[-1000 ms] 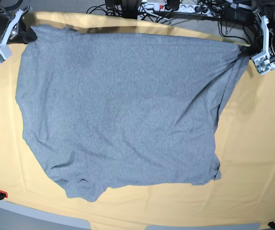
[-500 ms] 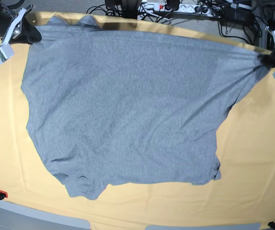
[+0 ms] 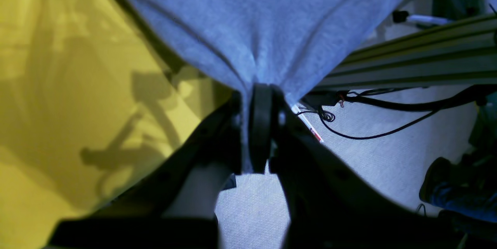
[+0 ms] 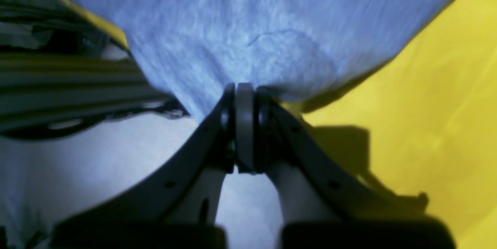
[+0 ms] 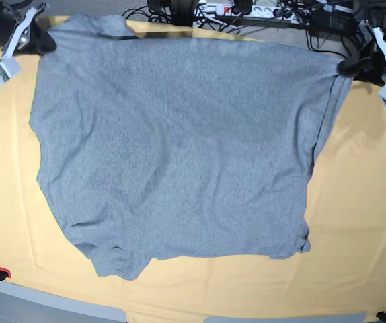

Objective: Layout the t-shirt on the table in an organized manner, then fold the t-shirt properly
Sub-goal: 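Pull the t-shirt taut with both grippers, spreading it flat, then release the t-shirt with both grippers and raise them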

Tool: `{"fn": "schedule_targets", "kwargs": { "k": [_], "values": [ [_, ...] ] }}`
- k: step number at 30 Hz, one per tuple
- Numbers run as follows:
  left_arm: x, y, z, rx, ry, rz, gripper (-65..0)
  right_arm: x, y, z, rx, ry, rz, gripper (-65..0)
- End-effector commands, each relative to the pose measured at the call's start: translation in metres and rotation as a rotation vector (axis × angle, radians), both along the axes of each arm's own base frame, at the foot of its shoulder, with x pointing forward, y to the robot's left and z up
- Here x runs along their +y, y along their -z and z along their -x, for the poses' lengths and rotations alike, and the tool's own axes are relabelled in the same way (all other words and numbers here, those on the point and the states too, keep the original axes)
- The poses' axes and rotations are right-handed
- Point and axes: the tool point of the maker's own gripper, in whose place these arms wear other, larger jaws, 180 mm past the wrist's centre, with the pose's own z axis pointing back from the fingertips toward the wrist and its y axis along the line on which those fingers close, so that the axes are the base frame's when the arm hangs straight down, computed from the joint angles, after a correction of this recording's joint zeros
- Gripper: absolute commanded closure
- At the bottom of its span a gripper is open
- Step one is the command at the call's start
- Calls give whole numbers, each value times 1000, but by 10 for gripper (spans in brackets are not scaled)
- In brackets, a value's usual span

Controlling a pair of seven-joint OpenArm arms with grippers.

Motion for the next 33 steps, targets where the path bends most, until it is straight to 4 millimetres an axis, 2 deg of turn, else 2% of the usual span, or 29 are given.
{"fn": "schedule_targets", "kwargs": {
  "k": [1, 11, 17, 22, 28, 33],
  "values": [
    [-1, -8, -4, -27, 17, -2, 0, -1, -4, 3, -1, -17, 9, 0],
    [3, -8, -2, -2, 46, -32, 0, 1, 5, 41, 121, -18, -4, 0],
    [4, -2, 14, 74, 87, -63, 0, 18, -5, 42, 109, -23, -115, 0],
    [2, 1, 24, 108, 108, -69, 0, 6, 4, 54, 160, -22, -34, 0],
    [-7, 4, 42, 159, 147, -70, 0, 8, 5, 78, 237, -21, -46, 0],
    [-10, 6, 50, 174, 172, -96, 0, 7, 6, 86, 262, -20, -43, 0]
  ]
}}
